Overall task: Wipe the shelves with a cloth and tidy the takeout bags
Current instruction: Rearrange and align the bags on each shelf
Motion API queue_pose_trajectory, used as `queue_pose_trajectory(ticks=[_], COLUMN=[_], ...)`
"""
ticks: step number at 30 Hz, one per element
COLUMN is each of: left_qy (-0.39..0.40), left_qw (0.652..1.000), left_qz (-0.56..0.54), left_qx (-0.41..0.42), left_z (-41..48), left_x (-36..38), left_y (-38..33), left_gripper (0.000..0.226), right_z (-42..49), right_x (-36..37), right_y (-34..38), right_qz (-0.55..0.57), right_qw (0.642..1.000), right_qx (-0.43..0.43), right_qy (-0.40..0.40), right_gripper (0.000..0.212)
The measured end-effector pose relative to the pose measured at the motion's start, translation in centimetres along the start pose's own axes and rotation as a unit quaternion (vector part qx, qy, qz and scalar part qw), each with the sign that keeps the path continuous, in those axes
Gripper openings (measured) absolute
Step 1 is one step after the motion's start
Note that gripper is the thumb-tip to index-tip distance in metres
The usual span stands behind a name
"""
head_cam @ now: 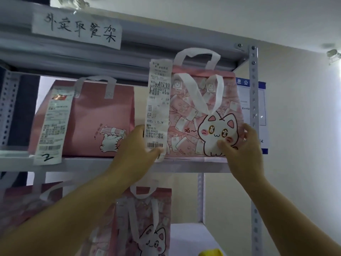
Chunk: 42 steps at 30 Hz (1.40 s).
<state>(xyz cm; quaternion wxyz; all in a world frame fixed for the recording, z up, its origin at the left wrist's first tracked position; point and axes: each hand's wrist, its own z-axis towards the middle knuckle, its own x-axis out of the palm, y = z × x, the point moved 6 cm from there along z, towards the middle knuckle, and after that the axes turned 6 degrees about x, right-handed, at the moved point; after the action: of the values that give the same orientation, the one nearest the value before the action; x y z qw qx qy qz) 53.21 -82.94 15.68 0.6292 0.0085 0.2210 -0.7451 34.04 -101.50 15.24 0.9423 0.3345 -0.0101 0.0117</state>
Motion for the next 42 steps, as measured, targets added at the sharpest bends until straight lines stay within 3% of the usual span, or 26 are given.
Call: queue_pose_trajectory(ticks=[8,20,30,42], left_qy=[-0.032,-0.011,-0.05,-0.141], left_qw=[0.997,0.995,0.995,0.988], left_qz=[-0.044,-0.085,-0.038,0.05], left_qx=[0.053,0.053,0.079,0.038], left_z=[-4.9,-9.6,-11.8,-13.1], left_x=[-10.3,-21.5,-30.1,-41.9], left_y=[-2.1,-2.5,-3.1,3.4], left_gripper=[0.042,0.043,0.045,0.055], right_z=[-7.8,-17.3,-20.2,-22.8], right_x=[-0.9,-2.2,1.0,15.6], right_y=[8.8,19.8,25.3,30.1], right_qz=[0.055,0.023,0.035,0.105], right_qw=[0.997,0.985,0.99,0.988], right_qx=[-0.051,-0.122,-0.113,-0.112], right_qy=[-0.035,-0.116,-0.072,0.023], right_gripper=[0.066,0.068,0.066,0.072])
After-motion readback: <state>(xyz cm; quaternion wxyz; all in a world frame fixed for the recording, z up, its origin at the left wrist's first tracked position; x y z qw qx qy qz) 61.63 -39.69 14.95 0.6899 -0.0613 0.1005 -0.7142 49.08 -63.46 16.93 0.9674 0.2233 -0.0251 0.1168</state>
